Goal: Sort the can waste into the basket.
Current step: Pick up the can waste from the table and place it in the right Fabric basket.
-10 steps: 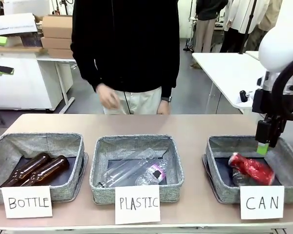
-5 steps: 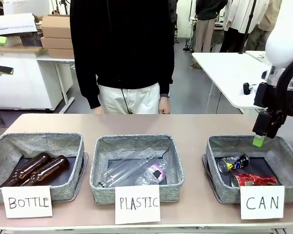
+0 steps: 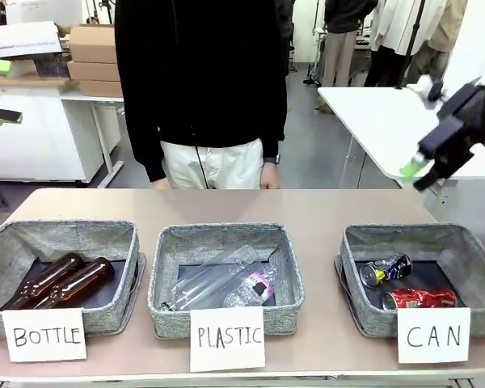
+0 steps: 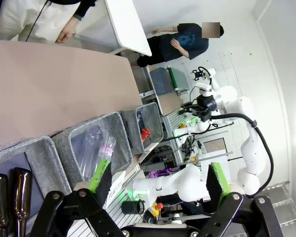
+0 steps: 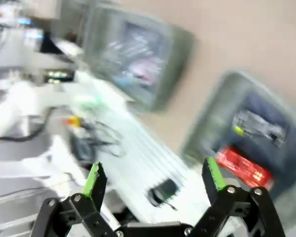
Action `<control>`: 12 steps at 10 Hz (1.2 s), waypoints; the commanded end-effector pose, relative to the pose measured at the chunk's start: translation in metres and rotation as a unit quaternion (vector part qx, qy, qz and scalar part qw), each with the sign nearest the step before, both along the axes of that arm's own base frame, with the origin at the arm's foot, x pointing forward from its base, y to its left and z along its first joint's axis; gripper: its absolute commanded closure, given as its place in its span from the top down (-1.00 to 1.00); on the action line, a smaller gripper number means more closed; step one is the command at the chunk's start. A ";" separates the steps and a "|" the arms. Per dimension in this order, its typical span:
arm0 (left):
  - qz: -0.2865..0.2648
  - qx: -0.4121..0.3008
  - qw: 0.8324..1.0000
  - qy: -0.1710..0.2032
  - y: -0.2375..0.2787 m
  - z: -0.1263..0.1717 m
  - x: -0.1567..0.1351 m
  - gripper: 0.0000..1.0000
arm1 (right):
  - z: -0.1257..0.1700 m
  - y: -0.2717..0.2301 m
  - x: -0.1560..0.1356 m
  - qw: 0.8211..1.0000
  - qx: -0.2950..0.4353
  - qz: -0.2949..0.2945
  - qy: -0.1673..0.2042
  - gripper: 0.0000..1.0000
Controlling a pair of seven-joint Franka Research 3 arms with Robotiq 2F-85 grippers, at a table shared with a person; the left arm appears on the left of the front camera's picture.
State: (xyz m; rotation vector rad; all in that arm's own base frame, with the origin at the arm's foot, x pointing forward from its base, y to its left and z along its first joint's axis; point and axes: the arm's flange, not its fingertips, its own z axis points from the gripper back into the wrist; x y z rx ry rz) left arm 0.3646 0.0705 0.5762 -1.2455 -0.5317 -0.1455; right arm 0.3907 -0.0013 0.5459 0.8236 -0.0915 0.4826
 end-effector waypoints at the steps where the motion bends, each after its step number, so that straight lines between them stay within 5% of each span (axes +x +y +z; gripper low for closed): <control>1: -0.002 0.000 1.000 0.001 0.000 0.001 -0.001 1.00 | -0.001 -0.016 -0.004 0.871 0.492 0.014 -0.006 1.00; 3: -0.002 0.000 1.000 0.001 0.000 0.001 -0.001 1.00 | -0.006 -0.026 -0.006 0.834 0.551 0.005 -0.017 1.00; 4: -0.002 0.000 1.000 0.001 0.000 0.001 -0.001 1.00 | 0.015 -0.017 -0.007 0.986 0.166 -0.004 -0.007 1.00; 12: -0.002 0.000 1.000 0.001 0.000 0.001 -0.001 1.00 | 0.015 -0.017 -0.007 0.986 0.166 -0.004 -0.007 1.00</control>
